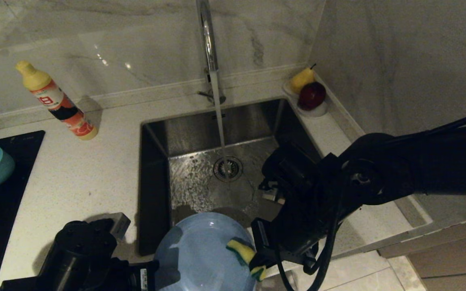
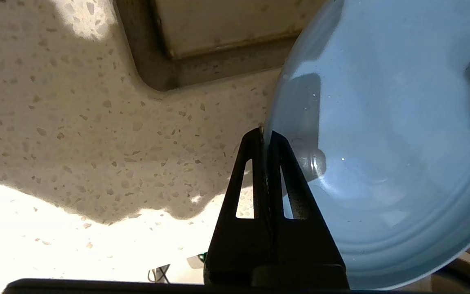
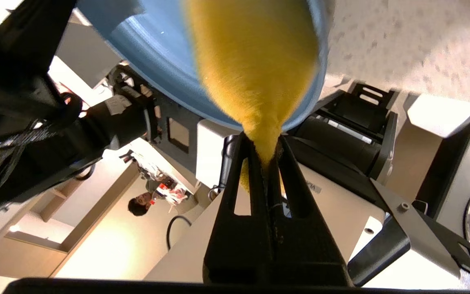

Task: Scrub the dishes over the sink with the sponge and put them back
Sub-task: Wipe the plate

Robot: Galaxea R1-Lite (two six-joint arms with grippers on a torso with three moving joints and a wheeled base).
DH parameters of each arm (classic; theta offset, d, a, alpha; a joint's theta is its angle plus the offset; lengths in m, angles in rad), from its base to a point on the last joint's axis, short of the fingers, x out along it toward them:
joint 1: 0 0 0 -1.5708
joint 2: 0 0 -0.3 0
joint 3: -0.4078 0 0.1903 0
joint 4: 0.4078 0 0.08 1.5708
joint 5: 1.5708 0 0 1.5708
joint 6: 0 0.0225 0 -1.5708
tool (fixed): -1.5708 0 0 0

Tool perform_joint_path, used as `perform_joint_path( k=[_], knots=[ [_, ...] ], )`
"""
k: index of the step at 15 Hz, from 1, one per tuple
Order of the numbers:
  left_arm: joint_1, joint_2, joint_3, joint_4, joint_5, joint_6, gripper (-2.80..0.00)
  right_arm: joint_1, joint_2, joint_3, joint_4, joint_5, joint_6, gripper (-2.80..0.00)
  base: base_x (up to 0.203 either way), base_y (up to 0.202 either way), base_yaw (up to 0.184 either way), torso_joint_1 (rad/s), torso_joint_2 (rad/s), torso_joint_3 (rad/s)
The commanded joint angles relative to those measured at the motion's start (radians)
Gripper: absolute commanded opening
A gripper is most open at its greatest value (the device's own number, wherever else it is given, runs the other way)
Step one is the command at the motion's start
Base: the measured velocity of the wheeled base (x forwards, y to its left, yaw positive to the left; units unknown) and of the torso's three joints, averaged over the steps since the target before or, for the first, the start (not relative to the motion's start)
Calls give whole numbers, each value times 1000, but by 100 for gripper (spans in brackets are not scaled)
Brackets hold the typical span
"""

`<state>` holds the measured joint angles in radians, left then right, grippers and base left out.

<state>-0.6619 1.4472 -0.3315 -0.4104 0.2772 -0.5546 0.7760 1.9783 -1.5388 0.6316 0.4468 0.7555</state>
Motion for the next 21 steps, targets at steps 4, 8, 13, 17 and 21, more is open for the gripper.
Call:
perform_joint_path(
  k=[4,8,13,17,21],
  knots=[
    [0,-1,-3,-5,7,-1,-280,8,-66,-43,1,3,6,-280,0,0,0,0,0,0],
    [-1,4,-8,-2,8,7,-280,41,4,-165,2,8,1,-280,0,0,0,0,0,0],
    [1,9,-8,-4,10,7,-280,113,140,-290,4,12,4,-280,0,0,0,0,0,0],
    [1,28,-9,-5,7,7,-280,117,247,-394,61,16,8,-280,0,0,0,0,0,0],
    [-1,38,-10,-5,5,5,-280,84,275,-394,60,31,9,-280,0,0,0,0,0,0]
  ],
)
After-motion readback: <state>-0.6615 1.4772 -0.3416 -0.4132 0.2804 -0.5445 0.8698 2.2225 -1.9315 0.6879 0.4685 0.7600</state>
